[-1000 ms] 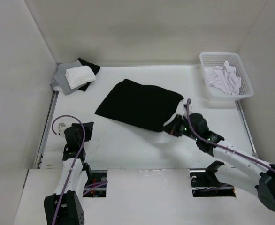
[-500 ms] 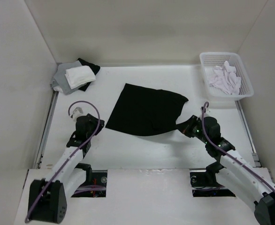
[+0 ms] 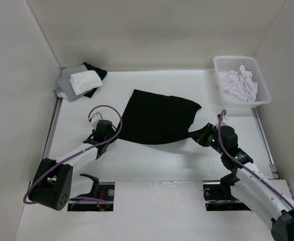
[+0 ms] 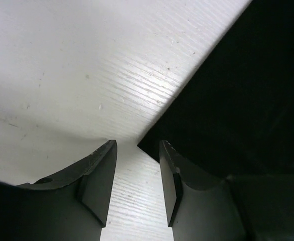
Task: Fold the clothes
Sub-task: Fold the tank top
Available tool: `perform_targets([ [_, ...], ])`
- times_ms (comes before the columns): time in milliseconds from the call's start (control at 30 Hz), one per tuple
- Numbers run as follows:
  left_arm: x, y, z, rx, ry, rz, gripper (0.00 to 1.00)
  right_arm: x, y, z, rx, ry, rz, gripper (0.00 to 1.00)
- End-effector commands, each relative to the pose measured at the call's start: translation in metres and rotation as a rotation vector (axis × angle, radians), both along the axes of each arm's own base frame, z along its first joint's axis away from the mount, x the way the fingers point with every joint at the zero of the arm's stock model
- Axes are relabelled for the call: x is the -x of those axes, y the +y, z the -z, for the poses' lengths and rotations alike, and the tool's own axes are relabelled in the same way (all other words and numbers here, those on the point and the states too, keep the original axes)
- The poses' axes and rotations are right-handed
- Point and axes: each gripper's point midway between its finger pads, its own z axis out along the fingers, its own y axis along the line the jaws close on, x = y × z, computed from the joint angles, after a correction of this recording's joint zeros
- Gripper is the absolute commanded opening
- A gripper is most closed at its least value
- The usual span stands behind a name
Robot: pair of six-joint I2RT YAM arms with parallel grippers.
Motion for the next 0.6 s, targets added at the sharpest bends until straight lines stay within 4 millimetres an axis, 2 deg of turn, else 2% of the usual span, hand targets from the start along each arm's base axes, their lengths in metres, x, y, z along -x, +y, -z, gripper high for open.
perform_targets([
  [0,-0.025,-0.004,-0.017,-0.027,-0.07,0.004,0.38,-0.002,0.002,-0.009,-0.023,-0.048,-0.006,0.02],
  [167,-0.025,-0.014,-0.003,0.016,-0.027,0.055,0.33,-0.001,0.004,-0.008,-0.04,-0.047,-0.008,0.02],
  [300,-0.023,-0.011,0.0,0.021,-0.022,0.049,0.27,-0.003,0.006,-0.009,-0.046,-0.05,-0.009,0.02],
  [467,-0.021,-0.016,0.002,0.04,-0.009,0.076,0.17,-0.006,0.007,-0.019,-0.054,-0.07,-0.008,0.02],
  [567,-0.019,-0.017,0.001,0.062,-0.004,0.08,0.08,-0.008,0.006,-0.024,-0.053,-0.083,-0.002,0.02],
])
